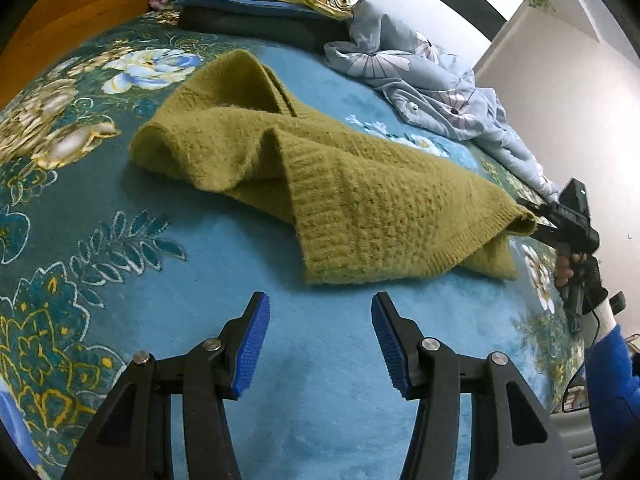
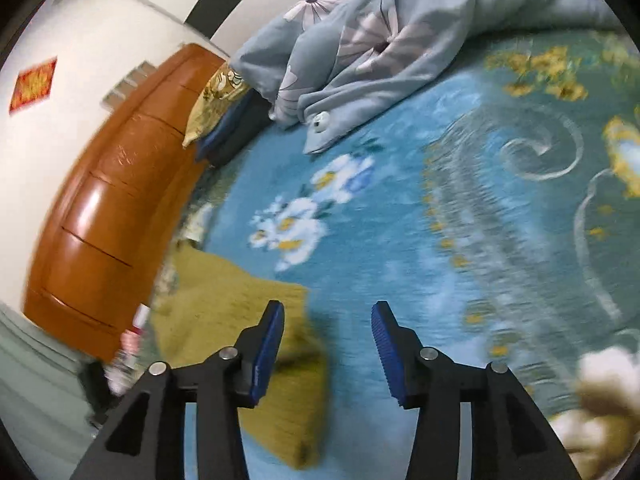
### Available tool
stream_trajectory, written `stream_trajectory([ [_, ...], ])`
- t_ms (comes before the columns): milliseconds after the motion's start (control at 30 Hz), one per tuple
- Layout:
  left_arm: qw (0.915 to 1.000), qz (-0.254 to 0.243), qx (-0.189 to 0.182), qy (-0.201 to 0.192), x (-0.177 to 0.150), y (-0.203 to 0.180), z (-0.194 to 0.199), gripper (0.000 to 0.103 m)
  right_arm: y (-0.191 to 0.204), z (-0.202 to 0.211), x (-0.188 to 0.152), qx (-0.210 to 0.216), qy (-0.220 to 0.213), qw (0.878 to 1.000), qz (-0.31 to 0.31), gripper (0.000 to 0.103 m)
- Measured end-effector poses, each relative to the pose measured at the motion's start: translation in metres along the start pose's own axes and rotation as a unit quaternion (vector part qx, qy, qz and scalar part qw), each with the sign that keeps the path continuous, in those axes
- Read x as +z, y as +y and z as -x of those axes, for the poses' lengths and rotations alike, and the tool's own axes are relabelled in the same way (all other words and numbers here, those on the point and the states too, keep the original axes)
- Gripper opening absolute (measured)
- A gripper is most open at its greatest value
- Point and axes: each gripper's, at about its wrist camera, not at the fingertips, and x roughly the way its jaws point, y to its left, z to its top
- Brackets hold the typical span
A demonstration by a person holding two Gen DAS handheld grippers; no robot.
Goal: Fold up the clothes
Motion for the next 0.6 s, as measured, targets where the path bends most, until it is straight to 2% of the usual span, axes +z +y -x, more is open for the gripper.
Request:
stream_trajectory([
  [133,0.998,-0.039,0.04,-0.03,-0.008,-0.016,0.0,0.055,0.037,0.015,-0.021,-0.016,-0.009,0.991,0.133,0.05],
  [200,0.9949,-0.069,0.064,-0.036,-0.011,-0.026,-0.003,0.055,0.065,0.019,-0.039,-0.036,-0.013,0.974,0.223,0.05],
  [300,0.9887,-0.112,0.096,-0.027,-0.013,-0.042,-0.011,0.055,0.092,0.018,-0.059,-0.058,-0.021,0.947,0.315,0.051],
  [433,0.9716,-0.195,0.133,-0.011,-0.022,-0.064,-0.024,0.056,0.108,0.005,-0.07,-0.075,-0.013,0.923,0.378,0.057],
  [567,0.9432,-0.276,0.185,0.0,-0.026,-0.071,-0.039,0.056,0.114,-0.011,-0.073,-0.103,-0.022,0.903,0.416,0.058],
  [600,0.9393,-0.283,0.194,0.007,-0.024,-0.068,-0.044,0.056,0.115,-0.014,-0.072,-0.103,-0.023,0.901,0.422,0.058],
])
